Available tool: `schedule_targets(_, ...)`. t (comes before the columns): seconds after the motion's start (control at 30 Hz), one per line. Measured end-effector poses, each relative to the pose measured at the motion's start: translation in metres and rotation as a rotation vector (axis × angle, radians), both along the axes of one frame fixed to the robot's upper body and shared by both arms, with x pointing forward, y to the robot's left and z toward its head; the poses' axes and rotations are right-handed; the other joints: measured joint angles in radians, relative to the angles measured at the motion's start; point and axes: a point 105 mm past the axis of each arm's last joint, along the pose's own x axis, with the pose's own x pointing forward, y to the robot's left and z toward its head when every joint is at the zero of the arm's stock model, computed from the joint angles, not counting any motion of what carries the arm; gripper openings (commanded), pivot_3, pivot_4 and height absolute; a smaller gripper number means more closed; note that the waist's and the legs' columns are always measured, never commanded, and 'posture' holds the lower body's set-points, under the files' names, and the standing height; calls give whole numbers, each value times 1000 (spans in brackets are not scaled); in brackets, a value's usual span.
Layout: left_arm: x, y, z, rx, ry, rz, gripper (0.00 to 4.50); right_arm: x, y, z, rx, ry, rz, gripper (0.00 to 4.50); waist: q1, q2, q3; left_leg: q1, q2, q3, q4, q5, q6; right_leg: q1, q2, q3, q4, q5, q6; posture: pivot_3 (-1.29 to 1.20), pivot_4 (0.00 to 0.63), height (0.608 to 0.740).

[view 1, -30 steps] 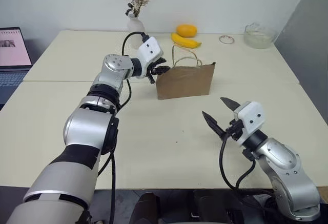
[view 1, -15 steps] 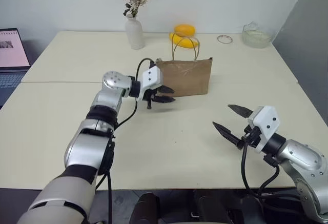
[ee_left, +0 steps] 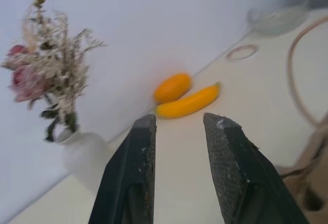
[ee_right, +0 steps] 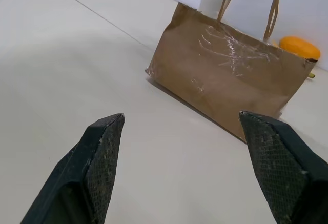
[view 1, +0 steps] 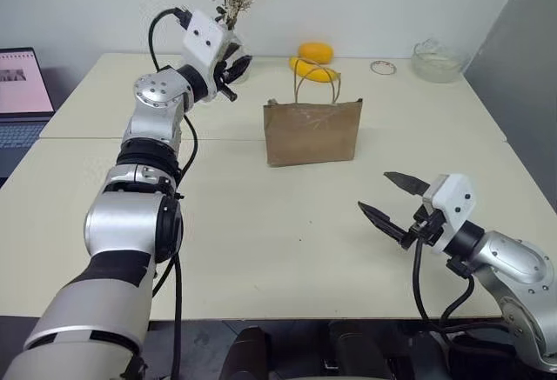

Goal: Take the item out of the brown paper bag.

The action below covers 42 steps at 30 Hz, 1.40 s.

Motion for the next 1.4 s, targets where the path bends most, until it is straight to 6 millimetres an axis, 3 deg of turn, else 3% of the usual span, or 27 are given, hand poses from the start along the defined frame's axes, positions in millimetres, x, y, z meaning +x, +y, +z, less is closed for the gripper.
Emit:
schedule_targets(0.13,6,-24,-47,108,116,13,1487,3,7,7,16,-20,3,3762,3,0,0,-2,0,1,1,0,0,-1,-1,-1,0,0,0,0,150,740)
schedule_targets(0.2,6,-34,-59,103,159,-5,1487,4,8,11,17,-37,2,3762,3,-1,0,-2,0,1,1,0,0,-1,-1,-1,-1,0,0,0,150,740)
schedule_targets(0.33,3,-46,-65,90,209,-71,1487,1,8,10,19,-23,-14,3762,1,-1,0,-2,0,2,0,0,0,-1,0,-1,-1,0,0,0,150,740)
schedule_targets(0.53,-16,-62,-69,105,298,-318,1487,-6,8,3,21,23,-13,3762,1,-1,0,-1,-1,2,1,0,0,-1,0,-1,0,0,0,0,150,740)
schedule_targets(0.67,-30,-61,-72,162,341,-458,1487,-9,8,0,-1,41,4,3762,0,-1,0,-1,-1,2,3,0,0,0,0,0,1,0,0,0,150,740)
schedule_targets(0.93,-58,-59,-97,245,402,-667,1487,-16,8,-6,-43,83,67,3762,1,-1,0,-2,0,1,9,0,0,0,0,0,6,0,0,0,150,740)
schedule_targets(1.13,-80,-83,-107,272,411,-859,1487,-33,-12,-22,-143,190,109,3762,5,-1,0,-2,0,1,11,0,0,1,-1,0,7,0,0,0,150,740)
schedule_targets(1.4,-114,-93,-126,284,423,-1014,1487,-69,-52,-35,-292,365,151,3762,-2,-1,0,-1,1,1,10,0,0,1,1,2,8,0,0,0,150,740)
